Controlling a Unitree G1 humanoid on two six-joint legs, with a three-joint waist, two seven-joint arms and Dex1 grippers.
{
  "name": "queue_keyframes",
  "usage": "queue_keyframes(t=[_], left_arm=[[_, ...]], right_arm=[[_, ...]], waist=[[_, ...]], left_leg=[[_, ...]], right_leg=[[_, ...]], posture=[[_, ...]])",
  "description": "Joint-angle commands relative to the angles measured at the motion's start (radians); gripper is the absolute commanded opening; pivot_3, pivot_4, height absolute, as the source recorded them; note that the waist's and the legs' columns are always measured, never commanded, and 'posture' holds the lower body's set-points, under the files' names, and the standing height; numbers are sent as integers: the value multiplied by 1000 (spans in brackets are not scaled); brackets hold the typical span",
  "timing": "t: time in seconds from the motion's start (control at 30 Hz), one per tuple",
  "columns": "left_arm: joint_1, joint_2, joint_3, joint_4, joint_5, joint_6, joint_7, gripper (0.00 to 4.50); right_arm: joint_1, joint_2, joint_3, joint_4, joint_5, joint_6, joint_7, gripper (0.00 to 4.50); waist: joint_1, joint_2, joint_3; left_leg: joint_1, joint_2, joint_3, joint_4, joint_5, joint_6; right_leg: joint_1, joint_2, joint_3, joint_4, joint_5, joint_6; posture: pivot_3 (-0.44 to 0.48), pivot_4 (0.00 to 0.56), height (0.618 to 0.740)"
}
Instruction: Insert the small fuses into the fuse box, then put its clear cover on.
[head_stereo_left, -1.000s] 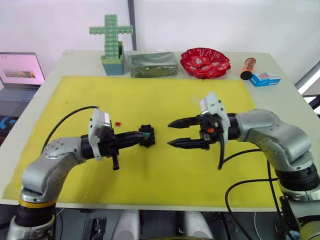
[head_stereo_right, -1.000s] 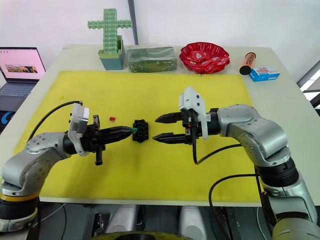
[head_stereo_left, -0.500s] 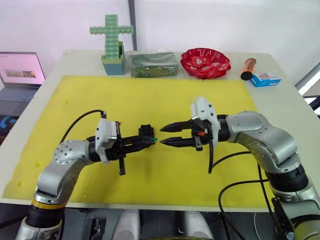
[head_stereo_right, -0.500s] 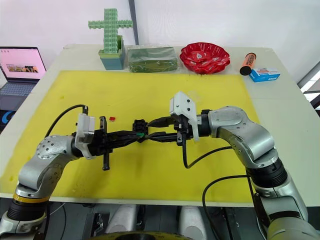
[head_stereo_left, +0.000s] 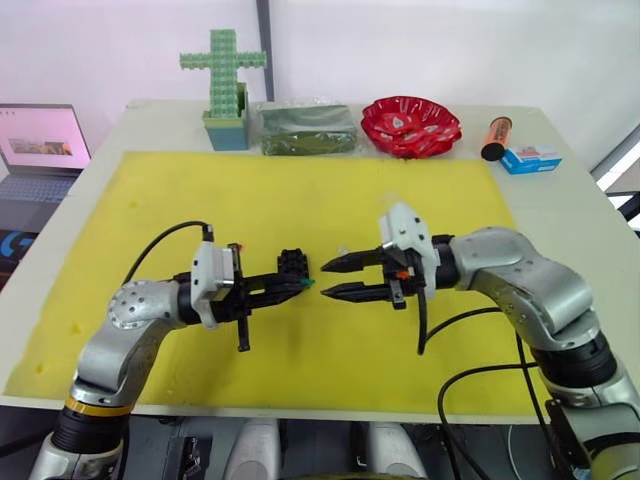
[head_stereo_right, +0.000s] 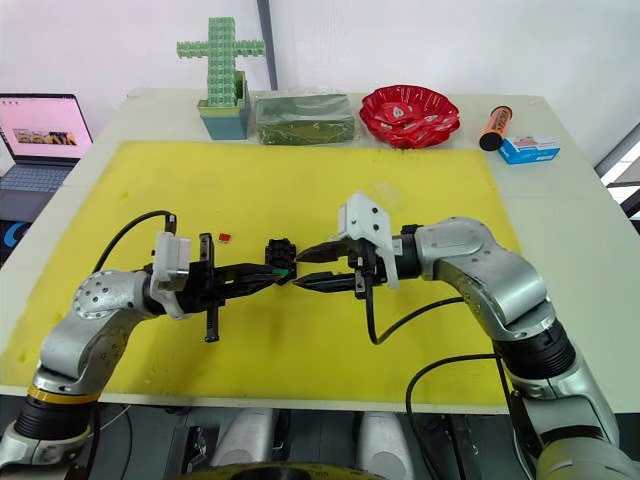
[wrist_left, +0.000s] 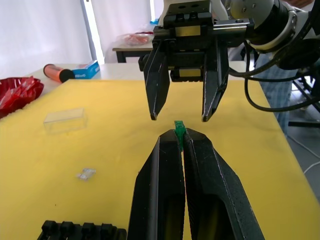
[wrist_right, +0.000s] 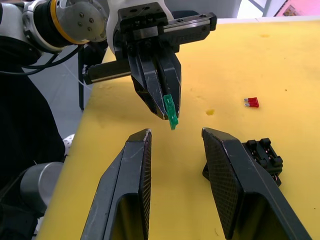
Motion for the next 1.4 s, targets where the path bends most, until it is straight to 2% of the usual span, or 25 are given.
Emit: queue_keyframes(t=[0.03,0.93,1.03,1.13,1.4], left_arm=[[-13,6,3,-21,-7,-14,-3,0],[-12,0,-15,-23,-5,-19,-1,0],[-21,-4,-20,-14,1,-23,-1,0],[-20,-4,-25,-19,-2,-21,-5,0],[-27,-3,-29,-14,-2,-19,-9,0]], right_arm=[[-8,7,-9,-28,-2,-21,-4,1664],[3,36,5,-42,3,-22,-27,1664],[3,37,3,-36,-1,-29,-26,1130],[4,35,-1,-32,1,-30,-24,98],[0,38,-6,-31,9,-26,-23,44]], waist=[[0,0,0],[0,0,0],[0,0,0],[0,0,0],[0,0,0]], left_leg=[[0,0,0,0,0,0],[0,0,-1,1,0,0],[0,0,-1,1,0,0],[0,0,-1,1,0,0],[0,0,-2,2,0,0]], right_leg=[[0,0,0,0,0,0],[1,1,0,1,0,1],[1,1,0,1,0,0],[1,1,0,1,0,0],[1,1,0,1,0,0]], posture=[[0,150,740],[0,150,740],[0,150,740],[0,150,740],[0,150,740]])
